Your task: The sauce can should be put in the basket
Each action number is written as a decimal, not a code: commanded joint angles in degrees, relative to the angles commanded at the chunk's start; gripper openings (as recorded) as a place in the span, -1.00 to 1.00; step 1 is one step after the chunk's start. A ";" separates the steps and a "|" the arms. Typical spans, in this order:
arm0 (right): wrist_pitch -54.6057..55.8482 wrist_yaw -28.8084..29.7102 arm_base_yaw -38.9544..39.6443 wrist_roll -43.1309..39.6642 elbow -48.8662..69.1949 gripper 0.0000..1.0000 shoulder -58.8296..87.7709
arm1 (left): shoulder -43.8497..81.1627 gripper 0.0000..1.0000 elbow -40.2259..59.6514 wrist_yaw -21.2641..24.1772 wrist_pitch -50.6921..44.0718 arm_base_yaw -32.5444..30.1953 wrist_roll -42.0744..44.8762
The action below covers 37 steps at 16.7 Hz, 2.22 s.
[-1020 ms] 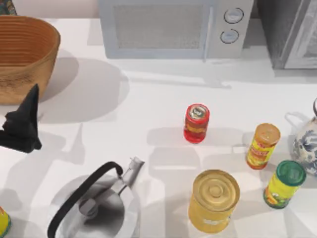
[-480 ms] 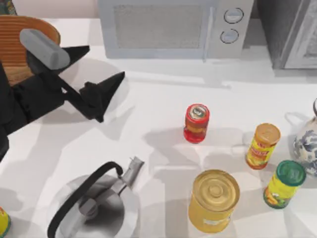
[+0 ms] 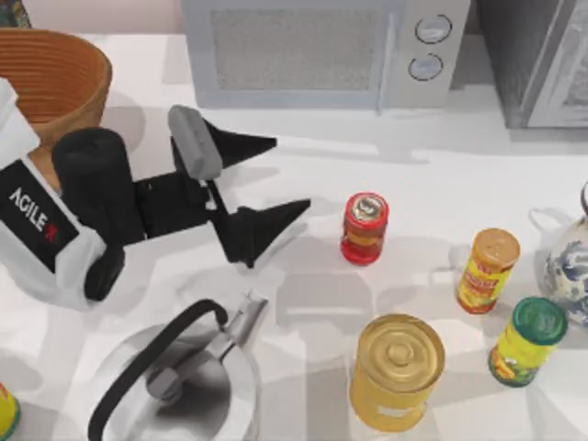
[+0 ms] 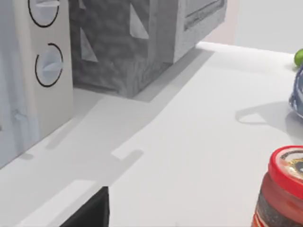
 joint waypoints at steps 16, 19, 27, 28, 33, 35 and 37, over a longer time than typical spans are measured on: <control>0.00 0.00 0.00 0.00 0.00 1.00 0.00 | 18.33 1.00 9.10 9.62 13.44 -3.58 -0.20; 0.00 0.00 0.00 0.00 0.00 1.00 0.00 | 18.90 1.00 12.40 8.67 11.10 -4.65 -0.46; 0.00 0.00 0.00 0.00 0.00 1.00 0.00 | 21.20 1.00 18.49 0.89 7.44 -12.59 -0.60; 0.00 0.00 0.00 0.00 0.00 1.00 0.00 | 21.20 1.00 18.45 0.84 7.45 -12.65 -0.59; 0.00 0.00 0.00 0.00 0.00 1.00 0.00 | 21.20 0.70 18.45 0.84 7.45 -12.65 -0.59; 0.00 0.00 0.00 0.00 0.00 1.00 0.00 | 21.20 0.40 18.45 0.84 7.45 -12.65 -0.59; 0.00 0.00 0.00 0.00 0.00 1.00 0.00 | 21.20 0.10 18.45 0.84 7.45 -12.65 -0.59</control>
